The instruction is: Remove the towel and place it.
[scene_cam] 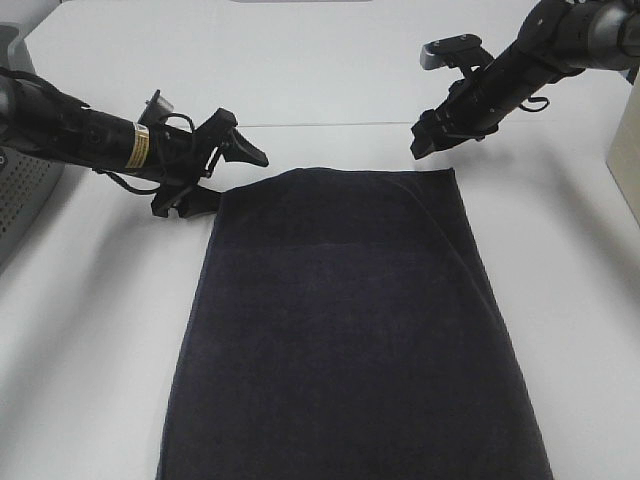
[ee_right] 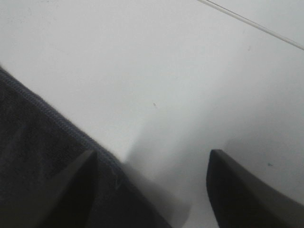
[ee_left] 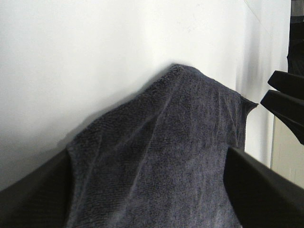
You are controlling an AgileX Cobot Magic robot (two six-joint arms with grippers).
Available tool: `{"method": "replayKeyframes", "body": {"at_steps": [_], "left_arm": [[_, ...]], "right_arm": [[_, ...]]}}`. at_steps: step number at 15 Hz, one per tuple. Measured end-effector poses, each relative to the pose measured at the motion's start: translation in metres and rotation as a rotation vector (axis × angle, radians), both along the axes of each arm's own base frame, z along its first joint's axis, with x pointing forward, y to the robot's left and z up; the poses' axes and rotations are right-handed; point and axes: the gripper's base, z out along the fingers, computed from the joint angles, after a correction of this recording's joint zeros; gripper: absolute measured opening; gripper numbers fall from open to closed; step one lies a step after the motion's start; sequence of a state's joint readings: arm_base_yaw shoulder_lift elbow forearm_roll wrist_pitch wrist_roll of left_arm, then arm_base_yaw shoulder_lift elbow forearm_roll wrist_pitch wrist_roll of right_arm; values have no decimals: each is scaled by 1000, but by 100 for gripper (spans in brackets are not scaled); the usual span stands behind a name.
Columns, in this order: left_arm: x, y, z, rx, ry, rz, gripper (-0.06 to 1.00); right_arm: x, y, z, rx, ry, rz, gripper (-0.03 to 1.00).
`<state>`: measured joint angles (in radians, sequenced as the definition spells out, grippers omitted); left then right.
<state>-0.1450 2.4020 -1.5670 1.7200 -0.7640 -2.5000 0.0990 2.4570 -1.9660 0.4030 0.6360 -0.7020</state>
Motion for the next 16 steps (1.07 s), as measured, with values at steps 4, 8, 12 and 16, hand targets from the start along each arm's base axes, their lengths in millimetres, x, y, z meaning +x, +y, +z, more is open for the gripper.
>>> {"method": "replayKeyframes", "body": {"at_steps": [4,8,12,16], "left_arm": [[-7,-22,0,5,-9,-53,79],[0,-22,1,20,-76,2,79],[10,-38,-5,2,-249,-8,79],[18,-42,-9,78,-419,-101,76]], "right_arm": [[0,0,0,1,0,0,64],[0,0,0,1,-1,-1,64],[-5,2,-1,19,56,15,64],[-8,2,-3,13,93,33,64]]}}
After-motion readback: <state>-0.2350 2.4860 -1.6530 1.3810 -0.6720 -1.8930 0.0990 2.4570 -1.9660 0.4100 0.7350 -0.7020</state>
